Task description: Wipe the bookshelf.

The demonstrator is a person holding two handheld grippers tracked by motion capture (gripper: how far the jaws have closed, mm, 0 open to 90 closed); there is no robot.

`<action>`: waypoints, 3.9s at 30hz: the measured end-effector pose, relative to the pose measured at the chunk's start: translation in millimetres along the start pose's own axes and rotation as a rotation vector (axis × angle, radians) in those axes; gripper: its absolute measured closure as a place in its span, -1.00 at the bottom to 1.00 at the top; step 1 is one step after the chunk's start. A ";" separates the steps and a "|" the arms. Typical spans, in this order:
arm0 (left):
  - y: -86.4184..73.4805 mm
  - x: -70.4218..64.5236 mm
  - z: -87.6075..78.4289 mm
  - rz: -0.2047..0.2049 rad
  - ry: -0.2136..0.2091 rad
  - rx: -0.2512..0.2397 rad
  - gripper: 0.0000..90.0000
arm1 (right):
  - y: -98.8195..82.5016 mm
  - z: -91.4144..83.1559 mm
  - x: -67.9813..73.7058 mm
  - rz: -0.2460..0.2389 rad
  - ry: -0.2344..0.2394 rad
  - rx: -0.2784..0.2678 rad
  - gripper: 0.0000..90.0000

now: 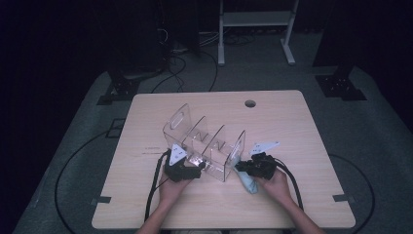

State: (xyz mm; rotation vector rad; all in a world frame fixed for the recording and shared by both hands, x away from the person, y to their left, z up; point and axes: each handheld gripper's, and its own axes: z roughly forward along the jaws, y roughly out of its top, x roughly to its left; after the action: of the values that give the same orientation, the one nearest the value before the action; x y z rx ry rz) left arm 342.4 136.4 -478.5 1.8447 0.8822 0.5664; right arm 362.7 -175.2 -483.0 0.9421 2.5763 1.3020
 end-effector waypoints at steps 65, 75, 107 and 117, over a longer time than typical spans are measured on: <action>-0.2 -4.7 1.7 0.020 -0.001 -0.001 -0.85 | 30.8 -49.2 -17.1 0.022 -0.082 -0.254 0.82; 0.2 -2.6 1.6 0.019 0.001 0.007 -0.85 | 24.1 -26.4 -37.5 0.083 -0.121 -0.224 0.82; -0.2 -3.9 2.9 0.024 -0.010 0.006 -0.85 | 5.5 -16.5 -38.1 0.116 -0.017 -0.137 0.81; -1.4 -4.6 4.1 0.025 -0.007 0.011 -0.85 | 11.5 -34.3 27.1 -0.012 0.101 -0.162 0.82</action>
State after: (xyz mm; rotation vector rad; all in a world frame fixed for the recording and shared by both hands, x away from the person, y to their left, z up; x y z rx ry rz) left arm 341.9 130.8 -481.5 1.8692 0.8596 0.5712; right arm 334.3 -178.4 -448.0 0.8525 2.4961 1.5655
